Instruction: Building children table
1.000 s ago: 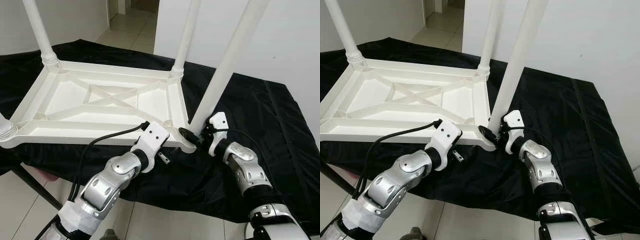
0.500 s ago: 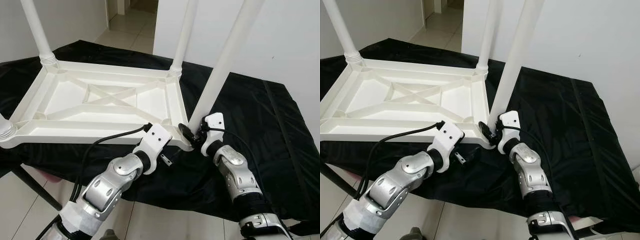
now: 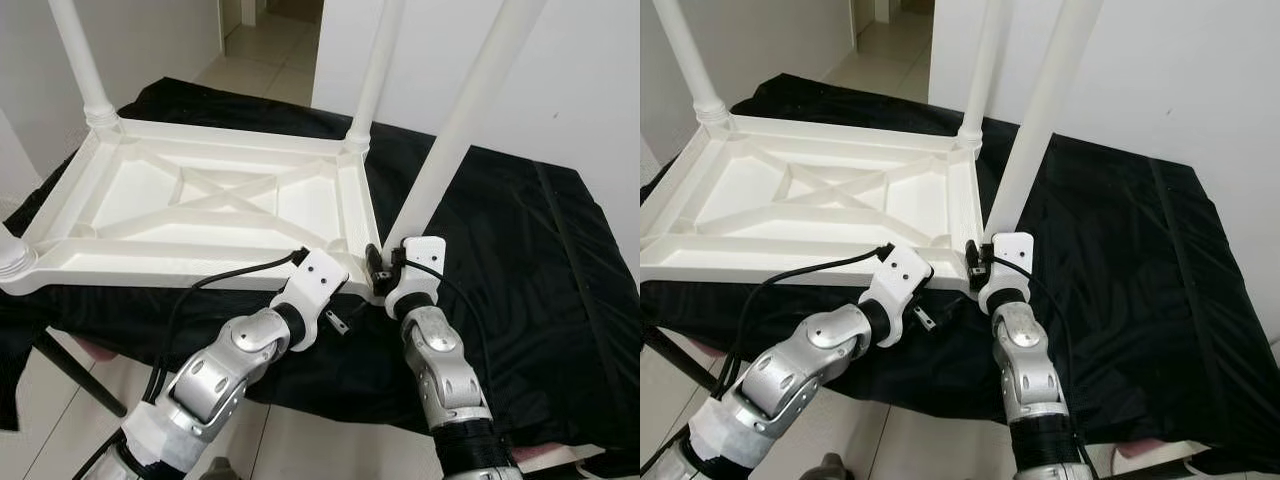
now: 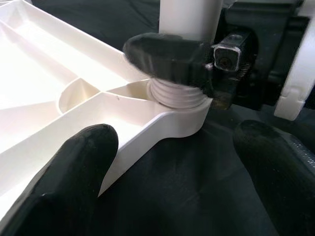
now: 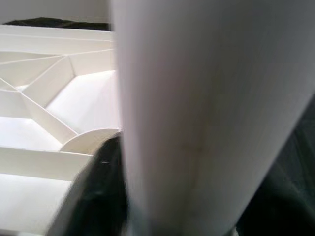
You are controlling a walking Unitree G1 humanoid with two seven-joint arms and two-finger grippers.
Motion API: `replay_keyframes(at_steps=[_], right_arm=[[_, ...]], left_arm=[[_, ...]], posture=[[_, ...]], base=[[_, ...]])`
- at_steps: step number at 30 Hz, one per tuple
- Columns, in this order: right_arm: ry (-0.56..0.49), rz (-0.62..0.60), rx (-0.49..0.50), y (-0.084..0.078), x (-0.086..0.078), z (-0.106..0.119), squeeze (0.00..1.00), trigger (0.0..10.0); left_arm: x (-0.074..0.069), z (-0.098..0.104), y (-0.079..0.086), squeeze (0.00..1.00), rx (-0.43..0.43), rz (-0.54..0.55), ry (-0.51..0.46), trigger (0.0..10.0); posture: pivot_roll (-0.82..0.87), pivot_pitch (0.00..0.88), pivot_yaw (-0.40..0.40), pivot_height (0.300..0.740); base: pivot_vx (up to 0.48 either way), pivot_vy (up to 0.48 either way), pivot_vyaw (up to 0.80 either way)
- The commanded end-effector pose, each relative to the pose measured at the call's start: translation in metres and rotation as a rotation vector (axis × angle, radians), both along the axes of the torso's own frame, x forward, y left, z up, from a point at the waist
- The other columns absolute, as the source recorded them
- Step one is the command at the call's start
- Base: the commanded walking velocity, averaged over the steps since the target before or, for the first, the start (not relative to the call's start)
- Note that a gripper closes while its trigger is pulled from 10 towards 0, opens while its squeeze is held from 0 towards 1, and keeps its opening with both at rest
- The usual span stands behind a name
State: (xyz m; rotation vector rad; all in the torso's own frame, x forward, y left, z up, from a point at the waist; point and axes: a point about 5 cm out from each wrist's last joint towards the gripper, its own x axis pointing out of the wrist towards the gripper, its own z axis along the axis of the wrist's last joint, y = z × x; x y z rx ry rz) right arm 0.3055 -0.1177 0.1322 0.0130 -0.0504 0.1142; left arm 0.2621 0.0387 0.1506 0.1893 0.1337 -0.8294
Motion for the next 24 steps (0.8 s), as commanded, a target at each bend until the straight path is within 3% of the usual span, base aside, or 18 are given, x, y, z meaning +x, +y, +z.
replay_keyframes(at_steps=[1,9,10,11,12,13,16,17,19,24], right_arm=[[0.021,-0.020,-0.003,-0.005,0.001,-0.003,1.00,10.0],[-0.006,0.025,-0.002,-0.013,0.010,0.007,1.00,10.0],[-0.010,0.066,-0.015,-0.015,0.013,0.009,0.35,10.0],[-0.010,0.066,-0.015,-0.015,0.013,0.009,0.35,10.0],[-0.002,0.119,-0.032,-0.019,0.016,0.009,0.00,10.0],[-0.002,0.119,-0.032,-0.019,0.016,0.009,0.00,10.0],[0.024,0.314,-0.126,-0.030,0.021,0.007,0.00,10.0],[0.024,0.314,-0.126,-0.030,0.021,0.007,0.00,10.0],[0.028,0.427,-0.187,-0.032,0.022,0.005,0.00,10.0],[0.030,0.512,-0.221,-0.031,0.024,0.004,0.00,10.0]], left_arm=[[-0.006,0.000,-0.007,0.00,0.002,-0.149,0.025,10.0],[-0.007,0.000,-0.008,0.00,0.001,-0.153,0.024,10.0],[-0.006,0.000,-0.008,0.00,0.001,-0.152,0.024,10.0],[-0.006,0.000,-0.008,0.00,0.001,-0.152,0.024,10.0],[-0.006,0.000,-0.008,0.00,0.000,-0.151,0.024,10.0],[-0.006,0.000,-0.008,0.00,0.000,-0.151,0.024,10.0],[-0.006,0.000,-0.007,0.00,0.002,-0.152,0.021,10.0],[-0.006,0.000,-0.007,0.00,0.002,-0.152,0.021,10.0],[-0.005,0.000,-0.007,0.00,0.001,-0.153,0.021,10.0],[-0.005,0.001,-0.007,0.00,0.002,-0.155,0.021,10.0]], posture=[[0.14,0.029,-0.097,0.740],[0.14,0.023,-0.105,0.740],[0.14,0.021,-0.104,0.740],[0.14,0.021,-0.104,0.740],[0.14,0.021,-0.104,0.740],[0.14,0.021,-0.104,0.740],[0.14,0.020,-0.104,0.740],[0.14,0.020,-0.104,0.740],[0.14,0.021,-0.100,0.740],[0.14,0.022,-0.098,0.740]], base=[[0.000,0.000,0.00],[0.000,0.000,0.00],[0.000,0.000,0.00],[0.000,0.000,0.00],[0.000,0.000,0.00],[0.000,0.000,0.00],[0.000,0.000,0.00],[0.000,0.000,0.00],[0.000,0.000,0.00],[0.000,0.000,0.00]])
